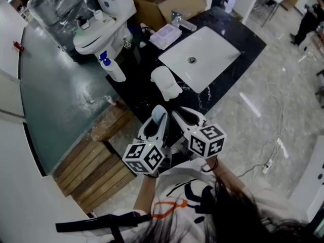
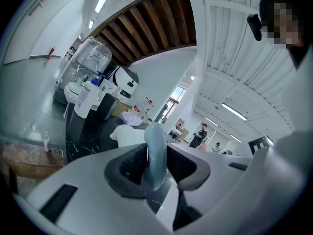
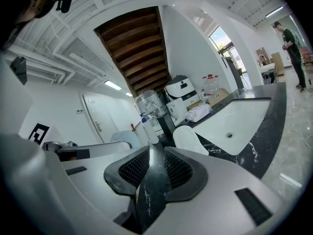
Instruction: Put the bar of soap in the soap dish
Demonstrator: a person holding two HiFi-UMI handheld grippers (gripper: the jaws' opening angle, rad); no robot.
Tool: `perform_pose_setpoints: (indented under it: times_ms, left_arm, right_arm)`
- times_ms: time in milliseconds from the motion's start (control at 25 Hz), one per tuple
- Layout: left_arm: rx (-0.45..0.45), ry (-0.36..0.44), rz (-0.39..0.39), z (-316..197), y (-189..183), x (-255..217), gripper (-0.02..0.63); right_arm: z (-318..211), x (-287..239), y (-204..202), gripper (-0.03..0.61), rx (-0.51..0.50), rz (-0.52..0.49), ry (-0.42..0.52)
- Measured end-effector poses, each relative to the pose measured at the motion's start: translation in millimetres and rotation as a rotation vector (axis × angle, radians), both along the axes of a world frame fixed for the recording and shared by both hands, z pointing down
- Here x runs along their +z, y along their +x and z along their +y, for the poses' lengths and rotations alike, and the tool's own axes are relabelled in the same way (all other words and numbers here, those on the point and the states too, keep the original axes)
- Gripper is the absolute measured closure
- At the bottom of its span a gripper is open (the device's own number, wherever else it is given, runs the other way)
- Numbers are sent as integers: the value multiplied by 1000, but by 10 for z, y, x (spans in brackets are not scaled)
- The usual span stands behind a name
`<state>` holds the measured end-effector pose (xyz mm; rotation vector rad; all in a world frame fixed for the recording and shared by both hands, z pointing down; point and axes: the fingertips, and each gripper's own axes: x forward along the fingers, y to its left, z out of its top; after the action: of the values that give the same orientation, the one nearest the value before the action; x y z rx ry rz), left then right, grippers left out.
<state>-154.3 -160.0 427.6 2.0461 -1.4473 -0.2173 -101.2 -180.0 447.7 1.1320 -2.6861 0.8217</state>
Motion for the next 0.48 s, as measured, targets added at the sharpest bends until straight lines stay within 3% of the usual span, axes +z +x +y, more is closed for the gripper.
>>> perform_pose_setpoints:
  times_ms: [480]
  left_arm:
    - [-40, 0, 17, -289, -91, 21, 497]
  right_arm:
    - [-292, 52, -35, 476, -51, 24, -21]
